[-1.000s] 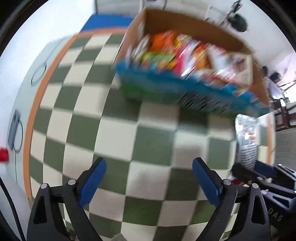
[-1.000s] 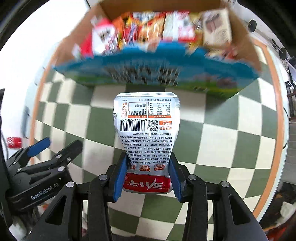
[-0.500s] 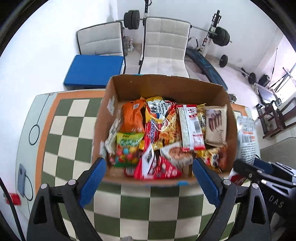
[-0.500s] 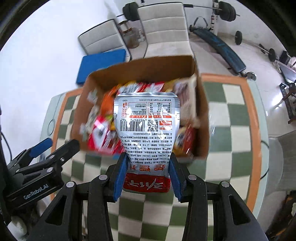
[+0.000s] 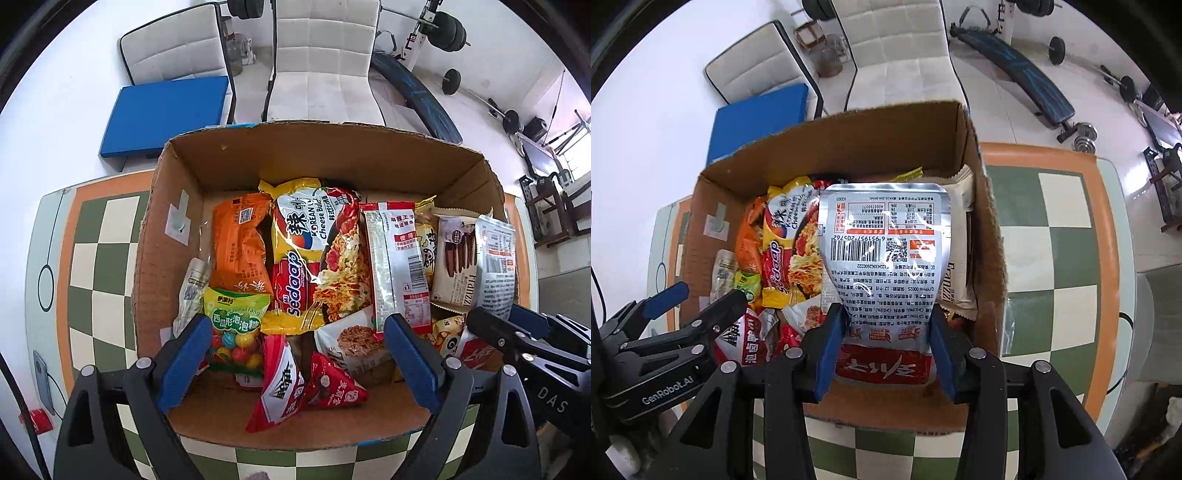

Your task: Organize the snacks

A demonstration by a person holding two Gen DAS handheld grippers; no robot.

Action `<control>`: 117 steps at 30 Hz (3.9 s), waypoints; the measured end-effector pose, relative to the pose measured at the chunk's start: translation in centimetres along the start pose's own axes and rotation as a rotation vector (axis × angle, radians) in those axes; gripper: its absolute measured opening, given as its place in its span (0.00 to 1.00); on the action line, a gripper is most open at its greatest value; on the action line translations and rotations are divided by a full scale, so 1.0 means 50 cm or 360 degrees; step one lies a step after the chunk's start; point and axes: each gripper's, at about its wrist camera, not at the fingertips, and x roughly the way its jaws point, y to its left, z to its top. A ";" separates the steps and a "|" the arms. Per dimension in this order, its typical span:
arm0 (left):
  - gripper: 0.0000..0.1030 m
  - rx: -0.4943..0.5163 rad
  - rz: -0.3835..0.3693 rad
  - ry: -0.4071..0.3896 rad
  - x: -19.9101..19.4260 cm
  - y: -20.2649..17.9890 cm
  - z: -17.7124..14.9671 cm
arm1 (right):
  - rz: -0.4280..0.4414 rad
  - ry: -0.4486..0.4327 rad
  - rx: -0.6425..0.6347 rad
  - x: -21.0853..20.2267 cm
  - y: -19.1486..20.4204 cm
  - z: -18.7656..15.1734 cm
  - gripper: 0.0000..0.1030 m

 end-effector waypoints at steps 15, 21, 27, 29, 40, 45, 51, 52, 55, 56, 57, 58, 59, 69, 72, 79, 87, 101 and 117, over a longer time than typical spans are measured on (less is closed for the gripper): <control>0.92 0.0001 0.0000 0.0004 -0.024 0.022 -0.038 | -0.0105 0.0071 0.0061 0.006 0.000 -0.031 0.84; 0.96 -0.0025 -0.0001 -0.0042 -0.056 0.037 -0.067 | -0.0113 0.0021 0.0045 -0.027 0.016 -0.067 0.87; 0.96 -0.0018 0.0001 -0.0132 -0.125 0.033 -0.102 | -0.0137 -0.0061 0.0020 -0.081 0.029 -0.107 0.89; 0.96 -0.0005 0.0003 -0.0176 -0.159 0.027 -0.120 | -0.0136 -0.0100 0.0022 -0.109 0.030 -0.125 0.89; 0.96 0.0041 0.0041 -0.0412 -0.350 -0.010 -0.251 | -0.0140 -0.0366 -0.0017 -0.298 0.045 -0.271 0.90; 0.96 0.0047 0.0052 -0.0474 -0.421 -0.022 -0.315 | -0.0154 -0.0499 -0.0020 -0.383 0.049 -0.354 0.90; 0.96 0.0040 0.0063 -0.0563 -0.507 -0.030 -0.388 | -0.0149 -0.0590 -0.0034 -0.474 0.057 -0.449 0.90; 0.96 0.0041 0.0057 -0.0571 -0.520 -0.030 -0.399 | -0.0152 -0.0609 -0.0039 -0.490 0.060 -0.465 0.91; 0.96 0.0042 0.0039 -0.0582 -0.545 -0.029 -0.422 | -0.0169 -0.0653 -0.0058 -0.529 0.067 -0.501 0.91; 0.96 0.0043 0.0043 -0.0588 -0.555 -0.028 -0.428 | -0.0167 -0.0667 -0.0059 -0.542 0.068 -0.511 0.91; 0.96 0.0044 0.0047 -0.0592 -0.561 -0.027 -0.433 | -0.0172 -0.0683 -0.0060 -0.554 0.070 -0.519 0.91; 0.96 0.0047 0.0049 -0.0599 -0.569 -0.025 -0.438 | -0.0178 -0.0700 -0.0062 -0.566 0.071 -0.527 0.91; 0.96 0.0047 0.0045 -0.0603 -0.576 -0.024 -0.442 | -0.0180 -0.0717 -0.0058 -0.579 0.072 -0.534 0.91; 0.96 0.0029 0.0007 -0.0682 -0.625 -0.017 -0.463 | -0.0227 -0.0865 -0.0090 -0.675 0.098 -0.578 0.92; 0.96 0.0019 0.0015 -0.0736 -0.635 -0.016 -0.456 | -0.0231 -0.0900 -0.0098 -0.683 0.104 -0.576 0.93; 0.96 -0.0001 0.0046 -0.0775 -0.632 -0.008 -0.437 | -0.0248 -0.0962 -0.0081 -0.683 0.113 -0.556 0.95; 0.96 0.0005 0.0045 -0.0767 -0.625 -0.008 -0.426 | -0.0266 -0.0962 -0.0057 -0.665 0.106 -0.528 0.96; 0.96 0.0008 0.0029 -0.0718 -0.605 -0.018 -0.415 | -0.0281 -0.0946 -0.0046 -0.640 0.086 -0.509 0.96; 0.96 0.0012 0.0025 -0.0713 -0.600 -0.025 -0.416 | -0.0291 -0.0946 -0.0058 -0.632 0.085 -0.508 0.96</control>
